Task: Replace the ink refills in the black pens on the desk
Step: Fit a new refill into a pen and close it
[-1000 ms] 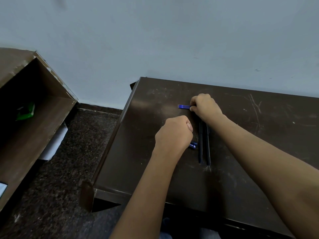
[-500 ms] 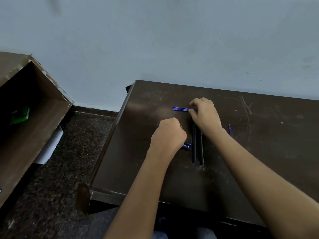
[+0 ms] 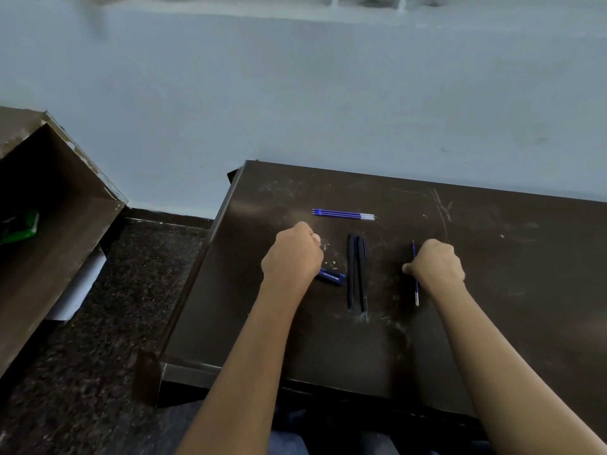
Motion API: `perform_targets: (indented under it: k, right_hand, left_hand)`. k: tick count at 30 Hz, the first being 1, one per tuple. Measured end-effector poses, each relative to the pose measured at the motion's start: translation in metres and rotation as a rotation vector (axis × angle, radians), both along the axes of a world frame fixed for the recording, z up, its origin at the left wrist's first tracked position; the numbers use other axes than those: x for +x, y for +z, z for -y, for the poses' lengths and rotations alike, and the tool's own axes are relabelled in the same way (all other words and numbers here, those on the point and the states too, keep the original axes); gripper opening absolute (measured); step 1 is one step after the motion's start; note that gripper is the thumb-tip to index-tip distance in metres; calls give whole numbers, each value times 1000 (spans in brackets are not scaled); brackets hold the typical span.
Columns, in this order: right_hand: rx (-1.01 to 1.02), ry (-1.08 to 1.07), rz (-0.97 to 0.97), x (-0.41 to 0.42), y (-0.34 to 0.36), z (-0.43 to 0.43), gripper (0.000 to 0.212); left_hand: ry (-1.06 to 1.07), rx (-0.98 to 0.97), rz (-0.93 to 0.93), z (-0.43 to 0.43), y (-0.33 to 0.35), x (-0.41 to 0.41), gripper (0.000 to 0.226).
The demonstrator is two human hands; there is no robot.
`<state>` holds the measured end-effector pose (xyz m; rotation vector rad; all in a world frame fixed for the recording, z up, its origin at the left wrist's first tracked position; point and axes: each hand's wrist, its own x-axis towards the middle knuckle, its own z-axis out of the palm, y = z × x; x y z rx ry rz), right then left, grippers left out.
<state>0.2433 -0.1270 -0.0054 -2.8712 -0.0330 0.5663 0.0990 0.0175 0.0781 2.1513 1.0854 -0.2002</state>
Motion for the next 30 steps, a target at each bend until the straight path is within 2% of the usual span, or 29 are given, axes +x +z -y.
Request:
perform_targets:
  k: [4, 6, 8, 12, 15, 19, 24, 30]
  right_hand:
    - [20, 59, -28, -8, 0, -3, 30]
    - [132, 97, -82, -10, 1, -8, 27]
    - [363, 90, -135, -16, 8, -16, 21]
    - [1102, -101, -153, -39, 34, -31, 15]
    - [1347, -155, -115, -56, 48, -34, 13]
    - [1449, -155, -129, -64, 54, -36, 14]
    - [1355, -32, -113, -70, 56, -41, 9]
    - [1337, -11, -96, -71, 55, -44, 10]
  left_hand:
    - [28, 33, -16, -1, 1, -3, 24]
    - [68, 31, -28, -3, 2, -2, 24]
    - [86, -12, -37, -4, 6, -1, 25]
    - [9, -119, -31, -5, 8, -1, 30]
    - [-2, -180, 1, -5, 7, 1, 27]
    - [-58, -226, 17, -4, 10, 3, 32]
    - [-88, -232, 24, -8, 10, 4, 30]
    - [-80, -240, 29, -13, 4, 3, 29]
